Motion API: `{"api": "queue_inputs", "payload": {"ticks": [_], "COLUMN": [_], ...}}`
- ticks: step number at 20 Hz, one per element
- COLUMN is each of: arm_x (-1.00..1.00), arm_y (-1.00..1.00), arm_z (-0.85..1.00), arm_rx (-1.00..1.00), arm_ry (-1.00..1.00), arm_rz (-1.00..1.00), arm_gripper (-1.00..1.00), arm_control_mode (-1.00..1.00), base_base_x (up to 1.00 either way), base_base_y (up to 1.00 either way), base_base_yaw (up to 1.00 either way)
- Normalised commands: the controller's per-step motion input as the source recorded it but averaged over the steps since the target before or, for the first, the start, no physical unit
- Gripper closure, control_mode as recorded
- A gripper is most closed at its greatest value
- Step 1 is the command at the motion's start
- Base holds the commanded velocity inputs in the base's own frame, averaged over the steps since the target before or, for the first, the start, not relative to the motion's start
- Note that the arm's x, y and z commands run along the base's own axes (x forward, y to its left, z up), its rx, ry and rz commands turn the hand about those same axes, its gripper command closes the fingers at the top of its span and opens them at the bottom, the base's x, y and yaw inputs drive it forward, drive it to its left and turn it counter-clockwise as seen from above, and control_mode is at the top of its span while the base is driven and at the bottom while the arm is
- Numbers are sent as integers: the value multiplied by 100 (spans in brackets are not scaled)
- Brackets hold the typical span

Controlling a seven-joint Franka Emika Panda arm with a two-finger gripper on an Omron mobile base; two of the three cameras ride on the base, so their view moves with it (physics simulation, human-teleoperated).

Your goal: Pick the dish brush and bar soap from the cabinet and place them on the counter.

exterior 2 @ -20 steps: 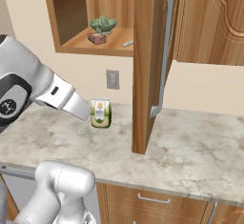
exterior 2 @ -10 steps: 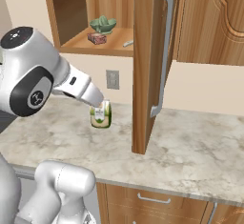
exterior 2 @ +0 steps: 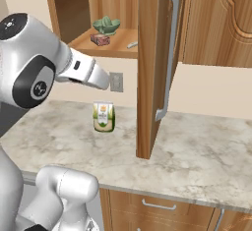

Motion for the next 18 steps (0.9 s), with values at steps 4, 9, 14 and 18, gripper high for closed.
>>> {"api": "queue_inputs", "payload": {"ticks": [4,9,14,18], "arm_x": [13,5,38,15], "arm_y": [5,0,0,0], "arm_z": [13,-1,27,26], "arm_rx": [-35,-3,0,-1], "arm_ry": [-6,0,-2,-2], "arm_rz": [0,0,-2,0], "arm_gripper": [-100,-100,-100,-100], "arm_control_mode": [-100,-100,-100,-100], "base_base_x": [0,0,0,0], "base_base_y": [0,0,0,0], "base_base_yaw": [0,0,0,0]}}
